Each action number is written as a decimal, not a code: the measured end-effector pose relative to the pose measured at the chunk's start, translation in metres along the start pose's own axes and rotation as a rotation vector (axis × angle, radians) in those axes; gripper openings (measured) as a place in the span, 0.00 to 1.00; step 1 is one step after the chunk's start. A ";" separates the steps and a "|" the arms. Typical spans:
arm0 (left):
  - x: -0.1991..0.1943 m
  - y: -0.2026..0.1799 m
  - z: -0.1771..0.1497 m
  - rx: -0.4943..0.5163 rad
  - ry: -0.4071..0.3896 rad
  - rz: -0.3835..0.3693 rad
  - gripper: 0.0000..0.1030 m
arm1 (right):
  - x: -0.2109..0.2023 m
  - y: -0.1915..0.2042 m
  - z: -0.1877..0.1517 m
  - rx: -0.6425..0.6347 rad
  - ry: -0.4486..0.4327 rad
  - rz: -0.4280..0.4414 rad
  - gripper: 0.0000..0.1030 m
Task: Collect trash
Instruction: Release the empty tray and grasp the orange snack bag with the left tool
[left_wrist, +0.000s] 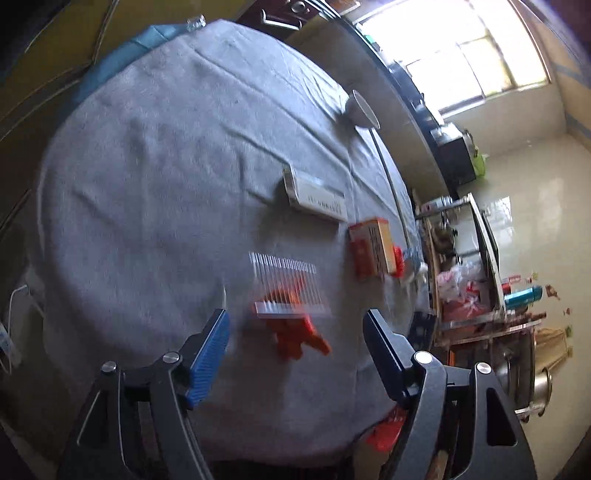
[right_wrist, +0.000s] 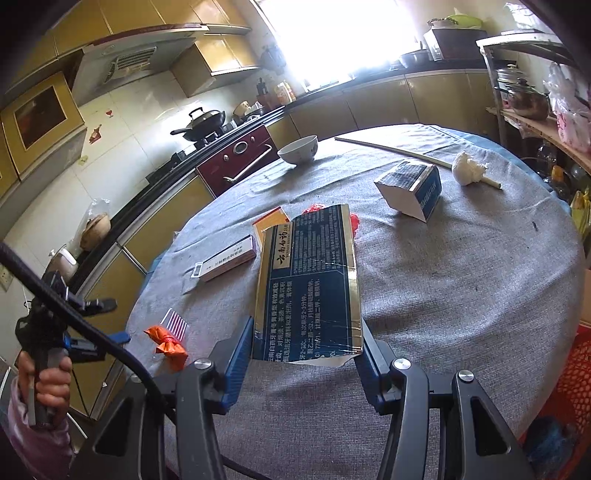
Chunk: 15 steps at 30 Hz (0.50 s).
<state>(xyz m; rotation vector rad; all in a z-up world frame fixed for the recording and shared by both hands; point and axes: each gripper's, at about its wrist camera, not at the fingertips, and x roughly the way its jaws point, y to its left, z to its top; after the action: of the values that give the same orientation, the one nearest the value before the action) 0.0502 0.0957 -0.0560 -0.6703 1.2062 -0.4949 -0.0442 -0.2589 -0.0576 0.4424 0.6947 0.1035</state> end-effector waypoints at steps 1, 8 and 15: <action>0.000 -0.001 -0.008 0.006 0.021 -0.013 0.72 | 0.001 0.000 -0.001 0.002 0.002 0.002 0.53; 0.040 -0.023 -0.027 -0.027 0.102 -0.006 0.72 | 0.007 0.007 -0.007 -0.008 0.019 0.038 0.54; 0.064 -0.015 -0.005 -0.111 0.103 0.072 0.71 | -0.003 0.001 -0.010 0.013 0.004 0.057 0.54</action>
<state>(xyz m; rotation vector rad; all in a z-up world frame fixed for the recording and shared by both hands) 0.0640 0.0415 -0.0899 -0.6998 1.3579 -0.4083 -0.0528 -0.2553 -0.0627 0.4744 0.6877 0.1535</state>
